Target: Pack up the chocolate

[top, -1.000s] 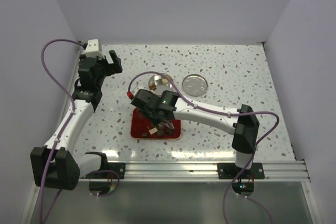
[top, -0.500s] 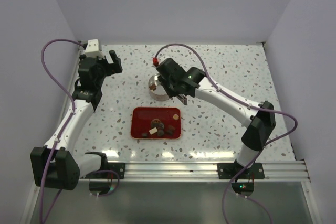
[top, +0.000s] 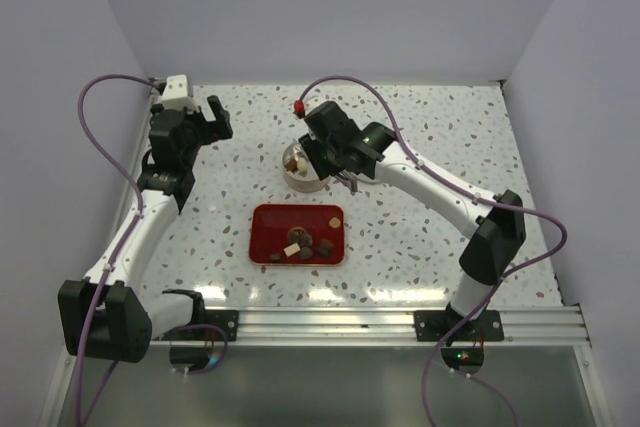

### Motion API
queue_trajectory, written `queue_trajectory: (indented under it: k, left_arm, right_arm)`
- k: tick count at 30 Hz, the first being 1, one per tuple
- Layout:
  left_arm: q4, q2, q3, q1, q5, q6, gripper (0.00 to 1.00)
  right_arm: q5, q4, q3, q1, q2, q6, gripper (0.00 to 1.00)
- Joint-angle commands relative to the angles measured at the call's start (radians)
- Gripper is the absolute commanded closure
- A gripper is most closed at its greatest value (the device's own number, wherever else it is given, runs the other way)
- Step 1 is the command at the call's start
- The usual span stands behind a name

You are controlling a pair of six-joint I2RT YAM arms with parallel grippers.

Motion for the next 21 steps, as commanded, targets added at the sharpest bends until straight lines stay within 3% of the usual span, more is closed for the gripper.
queue_trajectory:
  k: [1, 7, 12, 21]
  left_arm:
    - [-0.003, -0.013, 0.033, -0.008, -0.011, 0.008, 0.0]
    - [-0.006, -0.018, 0.035, -0.008, -0.015, 0.01, 0.0]
    - [-0.005, -0.016, 0.033, -0.008, -0.017, 0.008, 0.0]
    - [-0.005, -0.009, 0.033, -0.008, -0.012, 0.005, 0.0]
  right_arm:
    - [-0.015, 0.045, 0.016, -0.004, -0.002, -0.017, 0.53]
    - [-0.041, 0.045, -0.02, -0.004, -0.047, -0.007, 0.56]
    - [-0.108, 0.039, -0.159, 0.016, -0.146, 0.041, 0.58]
    - [-0.067, -0.022, -0.337, 0.183, -0.306, 0.19, 0.58]
